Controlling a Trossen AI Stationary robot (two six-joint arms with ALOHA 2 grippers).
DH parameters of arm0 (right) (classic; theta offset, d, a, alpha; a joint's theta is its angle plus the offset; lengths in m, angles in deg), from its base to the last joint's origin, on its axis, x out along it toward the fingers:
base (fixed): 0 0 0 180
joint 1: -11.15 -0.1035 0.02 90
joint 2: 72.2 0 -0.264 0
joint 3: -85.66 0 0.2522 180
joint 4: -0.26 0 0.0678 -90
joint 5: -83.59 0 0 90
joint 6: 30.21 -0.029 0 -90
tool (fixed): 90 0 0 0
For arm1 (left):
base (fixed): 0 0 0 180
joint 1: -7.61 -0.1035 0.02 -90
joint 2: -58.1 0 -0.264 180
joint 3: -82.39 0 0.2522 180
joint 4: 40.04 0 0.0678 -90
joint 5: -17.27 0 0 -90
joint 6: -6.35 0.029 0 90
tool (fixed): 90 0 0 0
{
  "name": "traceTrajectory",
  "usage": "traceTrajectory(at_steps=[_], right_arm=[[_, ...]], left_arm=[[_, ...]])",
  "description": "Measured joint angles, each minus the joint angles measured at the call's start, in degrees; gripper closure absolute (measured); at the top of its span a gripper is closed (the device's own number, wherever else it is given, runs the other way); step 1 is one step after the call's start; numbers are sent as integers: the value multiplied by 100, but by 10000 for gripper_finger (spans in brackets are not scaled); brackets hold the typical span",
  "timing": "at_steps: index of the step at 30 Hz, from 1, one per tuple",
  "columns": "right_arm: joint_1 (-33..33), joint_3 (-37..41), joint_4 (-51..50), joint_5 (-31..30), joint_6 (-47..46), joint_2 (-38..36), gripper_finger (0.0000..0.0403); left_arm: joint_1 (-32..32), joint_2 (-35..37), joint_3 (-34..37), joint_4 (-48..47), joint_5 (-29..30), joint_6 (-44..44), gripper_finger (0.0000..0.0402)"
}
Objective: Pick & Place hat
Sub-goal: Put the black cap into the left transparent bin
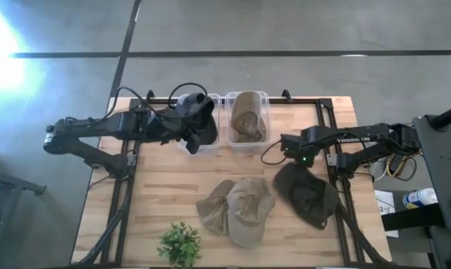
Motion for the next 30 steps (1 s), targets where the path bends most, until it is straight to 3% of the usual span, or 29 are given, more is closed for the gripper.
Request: traceTrajectory(at_steps=[5, 12, 20, 23, 30], right_arm=[[0, -110, -8, 262, 277, -267, 379], [-7, -483, -27, 912, 497, -929, 391], [25, -1794, 277, 960, -47, -1780, 392], [33, -2282, 673, 629, -221, -1888, 393], [39, -3141, 1208, -870, -152, -1386, 393]], left_arm=[[0, 14, 0, 1, 2, 11, 225], [0, 74, 0, 3, 2, 13, 225], [0, 84, 0, 146, 4, -22, 225], [-2, 81, 0, 509, 4, -44, 225], [-4, -164, 0, 1940, -7, 205, 225]])
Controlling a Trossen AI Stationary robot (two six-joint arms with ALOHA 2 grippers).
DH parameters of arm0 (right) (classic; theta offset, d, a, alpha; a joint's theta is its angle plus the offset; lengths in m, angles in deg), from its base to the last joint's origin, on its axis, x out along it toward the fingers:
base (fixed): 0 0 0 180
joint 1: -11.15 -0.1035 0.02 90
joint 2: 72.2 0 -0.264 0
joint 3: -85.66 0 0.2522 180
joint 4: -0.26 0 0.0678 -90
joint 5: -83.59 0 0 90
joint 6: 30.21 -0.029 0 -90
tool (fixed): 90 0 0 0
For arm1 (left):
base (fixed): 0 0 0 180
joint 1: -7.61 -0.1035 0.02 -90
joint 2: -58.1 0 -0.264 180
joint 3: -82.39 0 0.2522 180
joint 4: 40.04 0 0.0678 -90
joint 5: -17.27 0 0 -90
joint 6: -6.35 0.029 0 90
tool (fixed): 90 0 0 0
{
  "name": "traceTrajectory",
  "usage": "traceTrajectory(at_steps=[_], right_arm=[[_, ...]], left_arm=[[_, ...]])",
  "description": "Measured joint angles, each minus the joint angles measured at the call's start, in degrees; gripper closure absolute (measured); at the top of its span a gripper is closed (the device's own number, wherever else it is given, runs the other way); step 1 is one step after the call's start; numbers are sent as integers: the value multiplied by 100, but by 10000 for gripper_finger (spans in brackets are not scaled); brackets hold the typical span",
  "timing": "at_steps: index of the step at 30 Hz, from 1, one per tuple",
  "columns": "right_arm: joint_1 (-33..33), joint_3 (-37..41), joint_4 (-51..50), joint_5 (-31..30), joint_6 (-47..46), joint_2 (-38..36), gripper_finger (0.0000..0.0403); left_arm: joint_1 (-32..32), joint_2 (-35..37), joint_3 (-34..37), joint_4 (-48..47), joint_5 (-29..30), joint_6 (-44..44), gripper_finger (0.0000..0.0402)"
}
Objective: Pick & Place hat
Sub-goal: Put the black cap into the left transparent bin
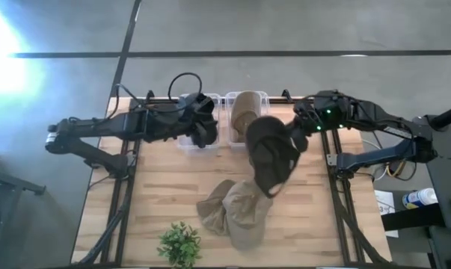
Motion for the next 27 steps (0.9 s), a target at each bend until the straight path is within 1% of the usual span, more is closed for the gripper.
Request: traceTrajectory(at_steps=[3, 7, 11, 18, 20, 24, 27], right_arm=[[0, -282, -17, -409, 208, 443, 392], [-33, -632, -36, -1001, 600, 1098, 392], [-48, -1001, -54, -1474, 830, 1632, 391], [-96, -1509, -8, -1582, 1100, 2231, 391], [-136, -1607, 54, -1579, 1194, 2353, 391], [-146, -1829, 167, -1312, 1350, 2504, 390], [-146, -1972, 172, -1280, 1392, 2525, 390]], left_arm=[[-12, -158, -20, 264, -17, -4, 225], [-84, -372, -96, 253, -35, -583, 225], [-118, -468, -96, 166, -11, -770, 225], [-242, -564, -96, -31, 12, -979, 225], [-291, -614, -95, -31, -74, -969, 225], [-385, -726, -95, -36, -183, -871, 225], [-428, -755, -96, -29, -207, -736, 225]])
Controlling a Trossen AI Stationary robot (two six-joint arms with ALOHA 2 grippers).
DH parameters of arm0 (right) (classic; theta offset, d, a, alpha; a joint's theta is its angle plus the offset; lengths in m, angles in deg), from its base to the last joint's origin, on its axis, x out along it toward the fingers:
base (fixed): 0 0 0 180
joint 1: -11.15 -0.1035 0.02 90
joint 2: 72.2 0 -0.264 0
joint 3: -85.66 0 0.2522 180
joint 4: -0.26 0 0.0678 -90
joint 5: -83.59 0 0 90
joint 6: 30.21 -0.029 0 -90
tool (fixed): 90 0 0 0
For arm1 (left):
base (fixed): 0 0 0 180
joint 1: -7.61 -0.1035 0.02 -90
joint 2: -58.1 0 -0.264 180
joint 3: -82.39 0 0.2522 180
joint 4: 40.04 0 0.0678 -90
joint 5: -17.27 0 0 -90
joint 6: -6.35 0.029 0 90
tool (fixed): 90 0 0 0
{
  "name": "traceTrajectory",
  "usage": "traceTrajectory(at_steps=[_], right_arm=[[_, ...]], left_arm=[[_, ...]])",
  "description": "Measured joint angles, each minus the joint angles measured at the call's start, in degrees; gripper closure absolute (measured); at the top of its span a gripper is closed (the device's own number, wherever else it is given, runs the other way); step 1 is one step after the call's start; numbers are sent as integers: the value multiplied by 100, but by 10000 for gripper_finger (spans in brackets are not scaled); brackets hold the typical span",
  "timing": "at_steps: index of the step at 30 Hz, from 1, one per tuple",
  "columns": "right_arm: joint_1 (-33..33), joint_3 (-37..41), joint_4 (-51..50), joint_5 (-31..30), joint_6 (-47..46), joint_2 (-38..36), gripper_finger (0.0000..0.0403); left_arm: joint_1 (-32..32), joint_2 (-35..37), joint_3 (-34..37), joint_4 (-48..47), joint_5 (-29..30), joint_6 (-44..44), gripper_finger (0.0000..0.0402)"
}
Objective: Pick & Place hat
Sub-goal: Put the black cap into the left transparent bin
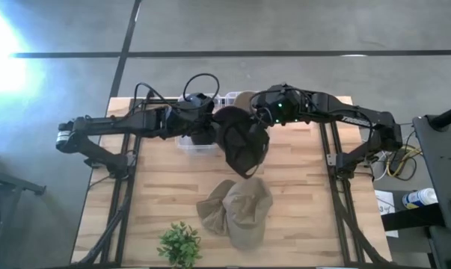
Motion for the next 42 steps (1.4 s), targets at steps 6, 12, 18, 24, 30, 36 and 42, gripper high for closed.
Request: traceTrajectory(at_steps=[6, 12, 18, 24, 30, 36, 42], right_arm=[[12, -71, -19, 0, 9, 8, 390], [17, -58, 8, -37, -95, 10, 390], [12, -143, 79, -436, -227, -19, 354], [50, -447, -52, -1100, -68, -275, 268], [44, -689, -646, -2418, -126, -480, 201], [82, -496, -1052, -3001, -674, -626, 175], [161, -243, -1239, -3029, -924, -652, 170]], left_arm=[[-54, 0, 0, 2, -48, 229, 278], [-86, 9, -23, 22, -81, 472, 387], [-126, 85, -75, -288, 152, 689, 394], [-216, 287, -555, -1594, 1150, 757, 395], [-217, 560, -1184, -2386, 3023, 555, 395], [-249, 622, -1357, -3292, 3680, -260, 395], [-238, 510, -711, -3402, 3148, -944, 395]])
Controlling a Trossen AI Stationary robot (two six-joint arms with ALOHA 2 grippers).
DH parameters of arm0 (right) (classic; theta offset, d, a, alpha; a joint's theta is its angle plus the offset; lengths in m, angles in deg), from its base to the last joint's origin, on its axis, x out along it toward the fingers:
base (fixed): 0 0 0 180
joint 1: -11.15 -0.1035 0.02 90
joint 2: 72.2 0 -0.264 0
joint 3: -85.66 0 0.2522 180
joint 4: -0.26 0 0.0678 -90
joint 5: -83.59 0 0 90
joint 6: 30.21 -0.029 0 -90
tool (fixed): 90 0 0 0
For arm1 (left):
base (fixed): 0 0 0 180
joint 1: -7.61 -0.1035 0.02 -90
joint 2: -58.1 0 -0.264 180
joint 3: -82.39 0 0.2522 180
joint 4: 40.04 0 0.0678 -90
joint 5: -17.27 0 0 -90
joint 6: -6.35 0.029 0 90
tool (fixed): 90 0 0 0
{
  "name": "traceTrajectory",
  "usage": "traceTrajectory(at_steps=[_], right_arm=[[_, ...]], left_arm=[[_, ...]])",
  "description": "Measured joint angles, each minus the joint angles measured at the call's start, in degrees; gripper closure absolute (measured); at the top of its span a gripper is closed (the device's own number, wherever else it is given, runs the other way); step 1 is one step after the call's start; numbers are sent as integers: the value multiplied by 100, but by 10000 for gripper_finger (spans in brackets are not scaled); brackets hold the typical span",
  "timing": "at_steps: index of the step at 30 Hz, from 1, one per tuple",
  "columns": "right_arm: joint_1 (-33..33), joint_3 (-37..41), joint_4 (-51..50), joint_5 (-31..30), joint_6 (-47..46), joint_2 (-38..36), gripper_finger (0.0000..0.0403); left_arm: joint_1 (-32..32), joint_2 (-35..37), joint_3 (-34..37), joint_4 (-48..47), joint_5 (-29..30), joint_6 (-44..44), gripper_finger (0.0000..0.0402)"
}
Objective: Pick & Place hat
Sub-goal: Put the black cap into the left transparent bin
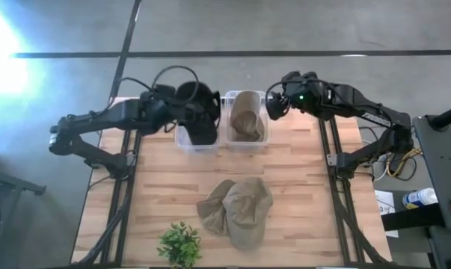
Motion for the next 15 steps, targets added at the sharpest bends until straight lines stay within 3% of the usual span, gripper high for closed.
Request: traceTrajectory(at_steps=[4, 9, 15], right_arm=[[-11, 188, -2, 22, -91, 5, 170], [31, 297, -24, 20, -251, 9, 170], [45, 303, -22, 290, -433, 17, 172]], left_arm=[[-70, -152, 568, -16, -94, -239, 395], [-278, -495, 1142, 205, -1084, -461, 395], [-389, -988, 1569, 1136, -1645, -206, 388]])
